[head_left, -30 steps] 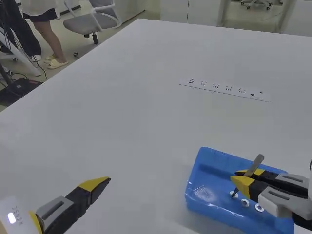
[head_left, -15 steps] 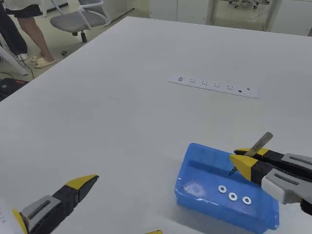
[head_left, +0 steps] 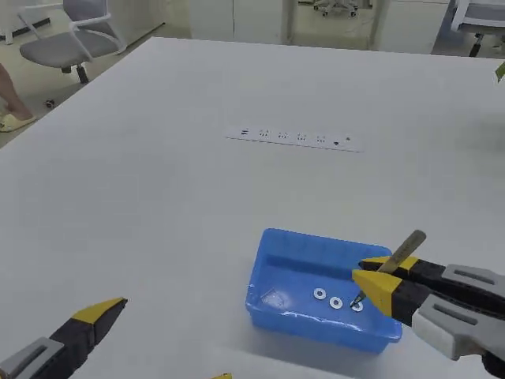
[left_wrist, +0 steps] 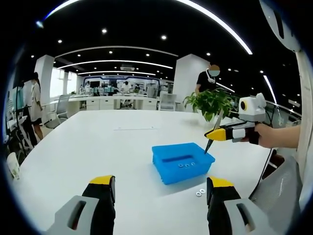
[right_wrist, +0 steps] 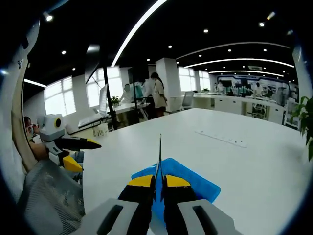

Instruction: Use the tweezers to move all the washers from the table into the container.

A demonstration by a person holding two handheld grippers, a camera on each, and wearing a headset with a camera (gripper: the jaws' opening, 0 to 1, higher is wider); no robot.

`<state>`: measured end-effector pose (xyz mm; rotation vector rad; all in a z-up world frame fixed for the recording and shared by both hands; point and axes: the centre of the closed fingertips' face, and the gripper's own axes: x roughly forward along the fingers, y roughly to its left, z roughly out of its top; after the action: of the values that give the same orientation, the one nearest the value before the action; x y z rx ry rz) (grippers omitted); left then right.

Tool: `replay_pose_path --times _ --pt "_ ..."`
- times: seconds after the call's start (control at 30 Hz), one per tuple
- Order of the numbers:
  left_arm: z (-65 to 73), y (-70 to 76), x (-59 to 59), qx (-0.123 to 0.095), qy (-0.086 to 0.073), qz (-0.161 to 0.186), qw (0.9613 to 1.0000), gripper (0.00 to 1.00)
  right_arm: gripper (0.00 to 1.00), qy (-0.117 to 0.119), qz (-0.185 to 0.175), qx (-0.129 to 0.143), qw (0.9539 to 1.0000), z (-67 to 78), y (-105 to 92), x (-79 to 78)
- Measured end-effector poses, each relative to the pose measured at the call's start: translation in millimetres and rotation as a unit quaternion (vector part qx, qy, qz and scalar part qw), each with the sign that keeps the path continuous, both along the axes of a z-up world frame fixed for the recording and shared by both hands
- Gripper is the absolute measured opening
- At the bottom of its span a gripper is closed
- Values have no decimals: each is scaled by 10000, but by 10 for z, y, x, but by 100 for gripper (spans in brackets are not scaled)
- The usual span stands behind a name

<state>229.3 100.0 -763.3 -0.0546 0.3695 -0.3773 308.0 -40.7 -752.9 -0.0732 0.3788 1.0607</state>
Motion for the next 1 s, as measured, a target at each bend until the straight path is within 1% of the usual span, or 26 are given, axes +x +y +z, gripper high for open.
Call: replay_pose_path --times 0.13,0.23,0.3,0.37,0.5,0.53,0.6,0.67,0.77,0.83,0.87,0.9,0.97,1.0 --pt "7 -25 -6 -24 4 -55 10000 77 4 112 -84 -14 9999 -60 -44 -77" --pt "18 -29 -7 -42 -7 -56 10000 77 4 148 -81 -25 9999 -88 -32 -136" --pt "17 -22 -8 -63 -1 -56 10000 77 4 212 -48 -17 9998 -117 -10 -180" --pt "26 -26 -9 -75 -14 -58 10000 77 4 269 -15 -41 9996 -153 17 -227" --pt "60 -23 -13 -69 -96 -43 9999 77 4 400 52 2 9992 -205 62 -324" --pt "72 -20 -13 -66 -122 -30 9999 77 4 531 48 76 9985 -228 76 -359" --pt "74 -22 -12 -82 -119 -28 9999 77 4 626 63 164 9979 -268 101 -399" --pt "73 -29 -13 -87 -114 -44 9999 77 4 768 80 210 9968 -325 120 -434" --pt "72 -60 -19 -78 -106 -127 9998 77 4 904 94 197 9957 -444 150 -467" --pt "19 20 -18 -72 -101 -153 9998 77 4 1022 109 207 9945 -507 170 -492" --pt "17 14 -18 -70 -102 -152 9998 77 4 1066 111 212 9940 -533 180 -502" --pt "14 22 -19 -63 -104 -139 9998 77 4 1173 129 218 9928 -579 196 -523" --pt "12 32 -17 -64 -107 -103 9999 77 4 1241 122 234 9919 -636 214 -530" --pt "11 42 -15 -75 -109 -70 9999 77 4 1309 112 230 9911 -686 225 -531"
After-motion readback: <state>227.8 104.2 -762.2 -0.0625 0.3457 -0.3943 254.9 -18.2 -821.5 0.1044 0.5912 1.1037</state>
